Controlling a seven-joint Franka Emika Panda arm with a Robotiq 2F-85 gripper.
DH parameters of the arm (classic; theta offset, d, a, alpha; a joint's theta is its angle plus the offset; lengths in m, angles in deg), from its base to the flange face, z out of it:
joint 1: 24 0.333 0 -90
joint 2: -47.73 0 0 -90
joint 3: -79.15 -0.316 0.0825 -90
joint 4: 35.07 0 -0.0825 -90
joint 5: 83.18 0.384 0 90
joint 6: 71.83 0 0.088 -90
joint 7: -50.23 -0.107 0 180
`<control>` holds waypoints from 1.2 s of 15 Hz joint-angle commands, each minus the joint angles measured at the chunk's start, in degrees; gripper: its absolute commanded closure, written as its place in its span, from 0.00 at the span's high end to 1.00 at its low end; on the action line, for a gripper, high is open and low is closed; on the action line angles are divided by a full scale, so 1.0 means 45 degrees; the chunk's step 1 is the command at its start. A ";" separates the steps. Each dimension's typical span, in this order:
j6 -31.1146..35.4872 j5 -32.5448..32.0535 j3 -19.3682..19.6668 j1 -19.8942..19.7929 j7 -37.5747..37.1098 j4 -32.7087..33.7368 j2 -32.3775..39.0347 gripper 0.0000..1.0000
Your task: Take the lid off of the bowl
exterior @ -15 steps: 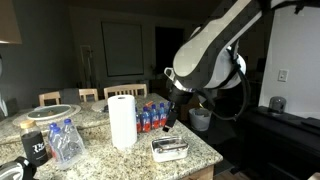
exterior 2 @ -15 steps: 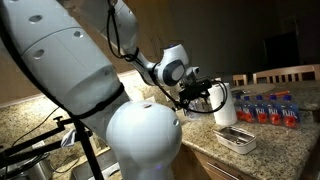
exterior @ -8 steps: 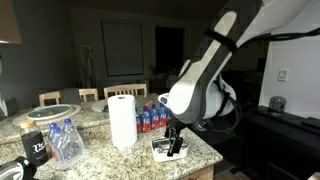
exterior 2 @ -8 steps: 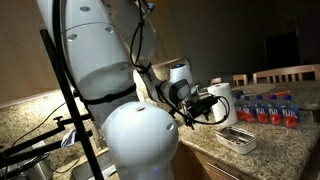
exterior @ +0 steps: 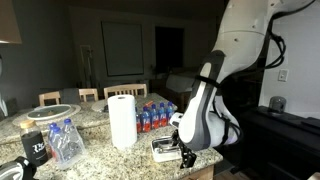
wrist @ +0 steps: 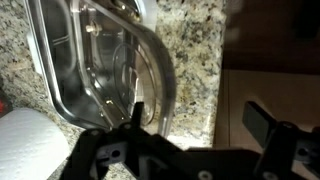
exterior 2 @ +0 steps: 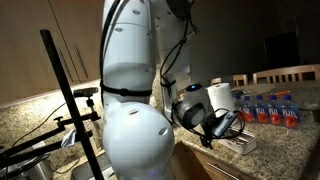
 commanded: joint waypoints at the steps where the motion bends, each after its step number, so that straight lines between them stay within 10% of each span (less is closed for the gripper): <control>1: 0.0169 -0.2048 -0.0555 -0.1661 0.0290 0.0068 0.0409 1.00; 8: -0.0075 -0.6218 -0.4477 -0.7180 -0.2036 0.0917 -0.0173 1.00; 12: -0.0189 -0.6800 -0.5513 -0.8926 -0.1694 0.0323 -0.0312 1.00; 15: -0.0227 -0.6468 -0.5326 -0.9063 -0.1597 -0.0524 -0.0547 1.00; 16: -0.0230 -0.7641 -0.2658 -0.6706 -0.2733 -0.0075 -0.0447 1.00; 18: -0.0237 -0.5834 -0.1789 -0.5649 -0.1083 0.0035 0.0060 0.93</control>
